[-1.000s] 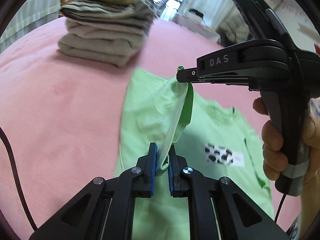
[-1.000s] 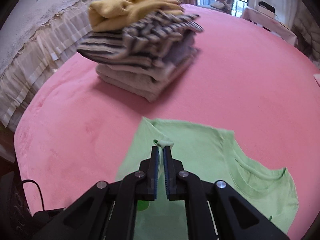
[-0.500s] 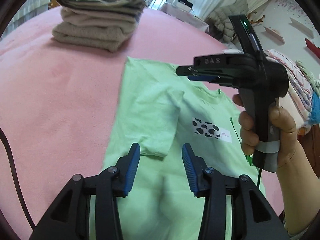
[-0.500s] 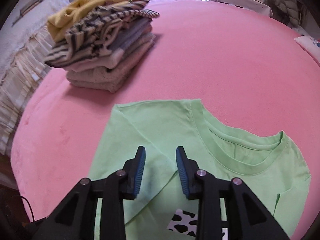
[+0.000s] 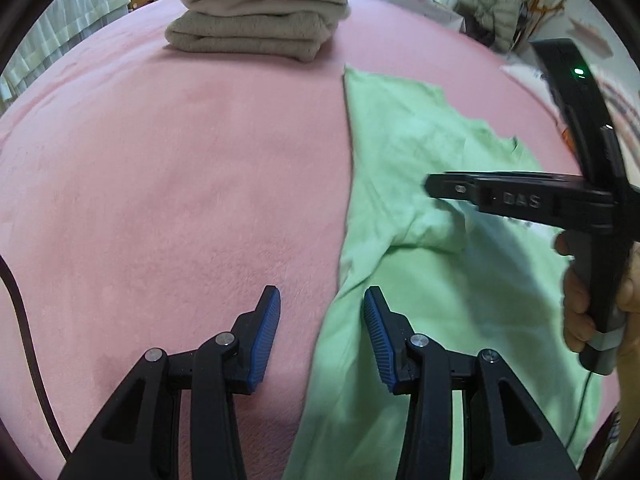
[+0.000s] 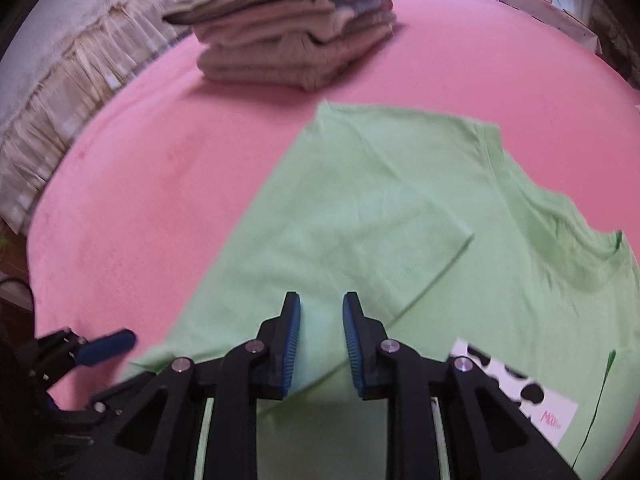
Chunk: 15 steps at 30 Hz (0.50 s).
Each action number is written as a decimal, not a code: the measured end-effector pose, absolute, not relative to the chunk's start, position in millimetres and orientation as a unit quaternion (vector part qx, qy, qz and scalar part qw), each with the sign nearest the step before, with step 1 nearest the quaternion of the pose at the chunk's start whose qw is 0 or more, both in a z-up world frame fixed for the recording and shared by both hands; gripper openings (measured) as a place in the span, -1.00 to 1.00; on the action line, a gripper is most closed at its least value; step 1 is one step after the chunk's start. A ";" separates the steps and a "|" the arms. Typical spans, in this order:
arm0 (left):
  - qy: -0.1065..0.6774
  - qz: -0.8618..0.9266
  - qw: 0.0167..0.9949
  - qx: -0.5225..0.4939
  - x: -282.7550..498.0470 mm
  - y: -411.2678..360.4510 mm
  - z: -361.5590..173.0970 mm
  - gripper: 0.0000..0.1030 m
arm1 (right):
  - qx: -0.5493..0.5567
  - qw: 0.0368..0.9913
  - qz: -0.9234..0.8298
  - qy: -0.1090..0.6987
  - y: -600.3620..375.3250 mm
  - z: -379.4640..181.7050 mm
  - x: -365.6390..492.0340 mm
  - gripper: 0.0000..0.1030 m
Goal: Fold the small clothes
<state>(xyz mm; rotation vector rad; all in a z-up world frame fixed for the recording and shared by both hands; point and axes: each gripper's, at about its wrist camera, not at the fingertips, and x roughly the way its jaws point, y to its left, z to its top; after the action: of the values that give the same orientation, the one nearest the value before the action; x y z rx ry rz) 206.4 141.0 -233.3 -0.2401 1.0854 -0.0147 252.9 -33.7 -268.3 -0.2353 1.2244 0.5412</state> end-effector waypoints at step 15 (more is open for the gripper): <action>0.476 -0.013 0.876 -0.078 148.0 152.2 -163.2 0.21 | -0.039 0.840 0.145 0.521 -165.7 -170.9 122.5 -0.57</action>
<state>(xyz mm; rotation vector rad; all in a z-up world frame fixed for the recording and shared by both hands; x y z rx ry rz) 148.0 152.2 -163.2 -0.1622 0.9944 -0.0271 122.5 -165.7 -170.9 -0.0833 1.1008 0.3072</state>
